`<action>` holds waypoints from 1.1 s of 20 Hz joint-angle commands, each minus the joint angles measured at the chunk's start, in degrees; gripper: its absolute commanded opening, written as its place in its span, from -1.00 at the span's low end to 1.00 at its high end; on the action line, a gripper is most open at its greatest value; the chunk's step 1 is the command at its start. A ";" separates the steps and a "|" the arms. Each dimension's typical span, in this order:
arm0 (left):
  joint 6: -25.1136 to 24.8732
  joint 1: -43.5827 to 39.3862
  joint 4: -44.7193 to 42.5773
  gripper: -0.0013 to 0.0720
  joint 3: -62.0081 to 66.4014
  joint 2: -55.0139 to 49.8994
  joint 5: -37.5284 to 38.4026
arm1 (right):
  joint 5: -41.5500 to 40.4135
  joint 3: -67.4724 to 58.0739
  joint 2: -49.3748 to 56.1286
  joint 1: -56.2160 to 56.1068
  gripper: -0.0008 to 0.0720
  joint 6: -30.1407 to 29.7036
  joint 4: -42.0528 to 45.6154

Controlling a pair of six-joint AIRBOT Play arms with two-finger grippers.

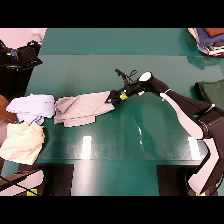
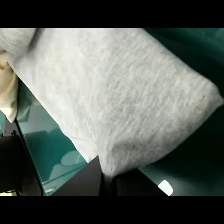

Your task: Fold the shirts.

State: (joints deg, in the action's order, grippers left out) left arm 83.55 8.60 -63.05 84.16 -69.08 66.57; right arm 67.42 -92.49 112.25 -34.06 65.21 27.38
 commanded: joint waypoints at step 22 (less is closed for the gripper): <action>-0.98 -22.08 2.89 -0.90 -0.31 -0.02 -1.88 | 6.62 -18.51 -18.99 68.37 -0.94 12.28 26.03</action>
State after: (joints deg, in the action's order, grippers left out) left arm 82.24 -13.10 -60.29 83.85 -69.08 65.06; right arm 74.70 -110.93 93.41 30.48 79.02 53.67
